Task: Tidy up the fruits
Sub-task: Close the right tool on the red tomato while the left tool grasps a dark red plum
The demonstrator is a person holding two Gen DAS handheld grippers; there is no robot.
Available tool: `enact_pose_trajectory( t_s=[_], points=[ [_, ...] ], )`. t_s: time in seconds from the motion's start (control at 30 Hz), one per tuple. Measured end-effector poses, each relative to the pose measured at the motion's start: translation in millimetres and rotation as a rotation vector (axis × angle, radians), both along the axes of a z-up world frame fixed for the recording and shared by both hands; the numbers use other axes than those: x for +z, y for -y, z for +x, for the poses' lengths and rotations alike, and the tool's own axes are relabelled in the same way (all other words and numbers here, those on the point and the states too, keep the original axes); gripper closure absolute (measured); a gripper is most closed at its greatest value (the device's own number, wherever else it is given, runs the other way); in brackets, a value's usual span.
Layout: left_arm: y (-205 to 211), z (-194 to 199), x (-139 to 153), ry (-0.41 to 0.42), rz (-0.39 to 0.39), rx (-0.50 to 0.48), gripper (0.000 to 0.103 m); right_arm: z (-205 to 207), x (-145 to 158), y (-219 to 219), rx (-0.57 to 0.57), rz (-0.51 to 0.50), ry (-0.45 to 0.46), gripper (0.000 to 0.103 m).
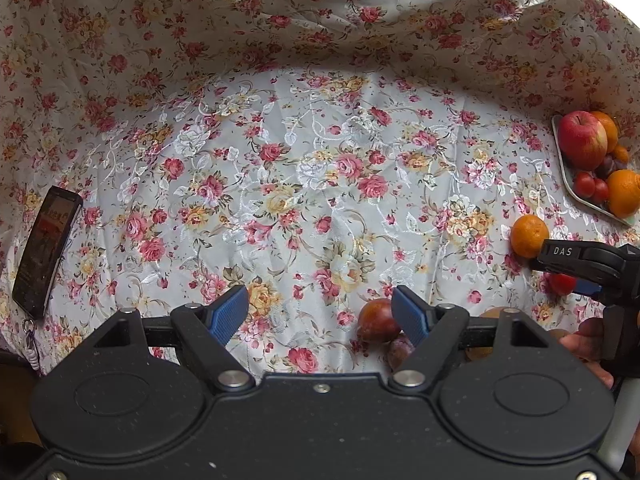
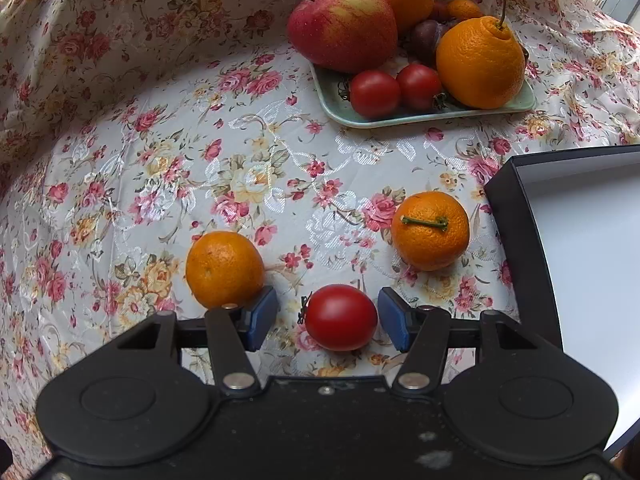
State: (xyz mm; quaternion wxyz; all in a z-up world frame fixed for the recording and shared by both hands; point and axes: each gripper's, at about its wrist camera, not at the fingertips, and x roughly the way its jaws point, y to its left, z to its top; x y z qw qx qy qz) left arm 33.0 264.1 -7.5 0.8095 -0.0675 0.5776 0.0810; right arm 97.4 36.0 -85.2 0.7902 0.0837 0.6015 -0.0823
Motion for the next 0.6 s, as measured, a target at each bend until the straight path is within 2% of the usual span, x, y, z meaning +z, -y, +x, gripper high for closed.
enact_pose_trajectory(
  t_s=[0.1, 0.17, 0.33, 0.6],
  points=[
    [-1, 4, -5, -0.013, -0.01, 0.005, 0.025, 1, 2, 3, -0.005, 0.001, -0.016, 0.05],
    [-1, 7, -8, -0.023, -0.019, 0.017, 0.025, 4, 3, 6, -0.008, 0.008, -0.034, 0.062],
    [4, 15, -16, -0.058, -0.06, 0.004, 0.027, 8, 4, 18, -0.037, 0.072, -0.088, 0.063],
    [23, 25, -37, -0.097, -0.063, -0.051, 0.027, 8, 16, 33, -0.112, 0.186, -0.138, 0.063]
  ],
)
